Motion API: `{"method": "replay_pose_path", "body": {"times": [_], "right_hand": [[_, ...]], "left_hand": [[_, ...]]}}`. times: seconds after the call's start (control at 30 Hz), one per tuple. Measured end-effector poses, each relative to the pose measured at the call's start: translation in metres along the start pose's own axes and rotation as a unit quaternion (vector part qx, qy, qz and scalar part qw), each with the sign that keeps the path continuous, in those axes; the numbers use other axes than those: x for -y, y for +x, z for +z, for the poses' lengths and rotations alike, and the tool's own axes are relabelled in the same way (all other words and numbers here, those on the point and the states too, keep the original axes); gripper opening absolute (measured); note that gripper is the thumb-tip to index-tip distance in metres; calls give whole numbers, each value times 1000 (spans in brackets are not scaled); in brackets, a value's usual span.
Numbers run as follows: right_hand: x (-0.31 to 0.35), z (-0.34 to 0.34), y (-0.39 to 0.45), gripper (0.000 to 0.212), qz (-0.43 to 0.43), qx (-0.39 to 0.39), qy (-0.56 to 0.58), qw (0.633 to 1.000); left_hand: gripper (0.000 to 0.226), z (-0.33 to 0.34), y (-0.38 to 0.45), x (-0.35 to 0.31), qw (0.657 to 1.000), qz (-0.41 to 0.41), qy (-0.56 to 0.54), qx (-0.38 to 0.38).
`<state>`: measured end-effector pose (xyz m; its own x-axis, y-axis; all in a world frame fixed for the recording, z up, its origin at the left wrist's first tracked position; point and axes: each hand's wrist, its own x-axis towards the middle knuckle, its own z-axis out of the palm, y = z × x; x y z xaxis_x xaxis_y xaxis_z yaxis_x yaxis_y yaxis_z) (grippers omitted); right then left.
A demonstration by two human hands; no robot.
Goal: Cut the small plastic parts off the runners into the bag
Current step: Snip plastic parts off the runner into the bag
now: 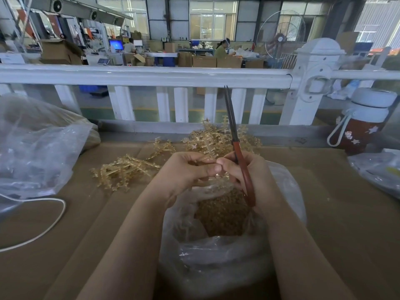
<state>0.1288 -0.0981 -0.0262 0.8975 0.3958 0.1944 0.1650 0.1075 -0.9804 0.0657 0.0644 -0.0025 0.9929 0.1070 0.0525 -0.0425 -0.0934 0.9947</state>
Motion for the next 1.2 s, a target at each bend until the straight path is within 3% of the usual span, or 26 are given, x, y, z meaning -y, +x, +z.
{"method": "replay_pose_path", "body": {"times": [0.17, 0.33, 0.47, 0.63, 0.77, 1.2], "right_hand": [[0, -1, 0, 22, -14, 14, 11, 1000], [0, -3, -1, 16, -20, 26, 12, 999], [-3, -3, 2, 48, -50, -42, -122, 990], [-10, -9, -2, 58, -75, -18, -280, 957], [-13, -9, -4, 66, -94, -18, -343, 934], [-14, -9, -3, 59, -105, -13, -340, 934]], "left_hand": [[35, -2, 1, 3, 999, -9, -38, -10], [19, -4, 1, 2, 994, -30, -106, -28], [23, -7, 0, 2, 982, -39, -172, -64], [23, -10, -1, 2, 977, -21, -197, -85], [18, -12, -1, 3, 977, -4, -203, -71], [12, -14, 0, 4, 978, 42, -197, -62]]}}
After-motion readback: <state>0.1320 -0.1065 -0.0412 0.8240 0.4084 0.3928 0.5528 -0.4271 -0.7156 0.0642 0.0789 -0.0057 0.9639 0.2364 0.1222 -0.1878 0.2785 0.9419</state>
